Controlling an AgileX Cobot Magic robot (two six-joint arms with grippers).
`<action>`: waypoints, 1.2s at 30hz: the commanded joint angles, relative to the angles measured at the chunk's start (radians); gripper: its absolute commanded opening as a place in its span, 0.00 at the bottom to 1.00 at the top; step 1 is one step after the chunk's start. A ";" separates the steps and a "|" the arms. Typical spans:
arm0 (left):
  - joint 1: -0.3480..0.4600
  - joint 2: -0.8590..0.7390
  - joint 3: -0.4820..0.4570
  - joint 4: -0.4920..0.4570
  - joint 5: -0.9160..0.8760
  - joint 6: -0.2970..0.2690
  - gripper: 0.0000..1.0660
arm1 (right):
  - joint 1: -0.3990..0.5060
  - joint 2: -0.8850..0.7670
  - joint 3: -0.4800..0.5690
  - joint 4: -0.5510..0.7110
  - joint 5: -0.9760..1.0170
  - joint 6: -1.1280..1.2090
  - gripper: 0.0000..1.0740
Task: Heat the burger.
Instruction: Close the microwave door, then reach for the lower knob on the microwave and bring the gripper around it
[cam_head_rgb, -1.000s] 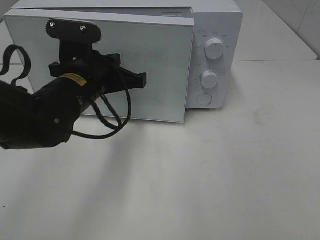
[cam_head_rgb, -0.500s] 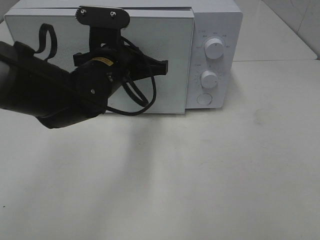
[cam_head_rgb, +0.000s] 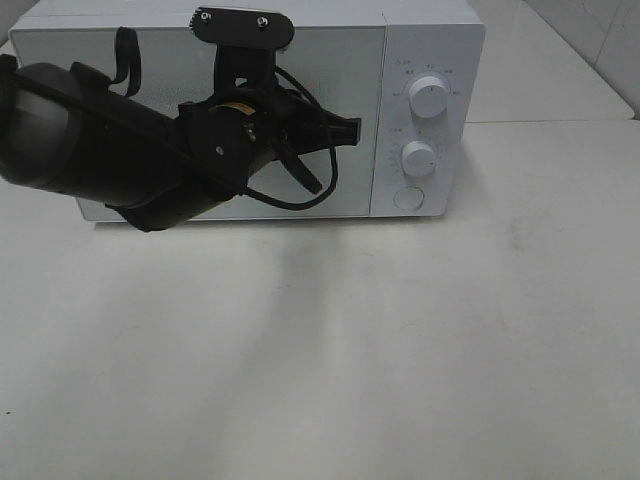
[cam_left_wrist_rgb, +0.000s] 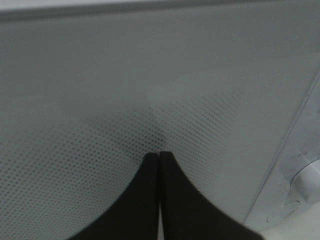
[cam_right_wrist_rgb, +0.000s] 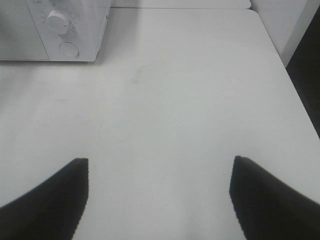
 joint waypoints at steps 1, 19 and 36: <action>0.055 0.004 -0.039 -0.023 -0.119 0.001 0.00 | -0.008 -0.027 -0.001 0.001 -0.007 0.001 0.70; -0.080 -0.028 -0.033 -0.083 0.269 0.105 0.00 | -0.008 -0.027 -0.001 0.001 -0.007 0.001 0.70; 0.161 -0.135 -0.033 0.015 1.157 -0.002 0.83 | -0.008 -0.027 -0.001 0.001 -0.007 0.001 0.70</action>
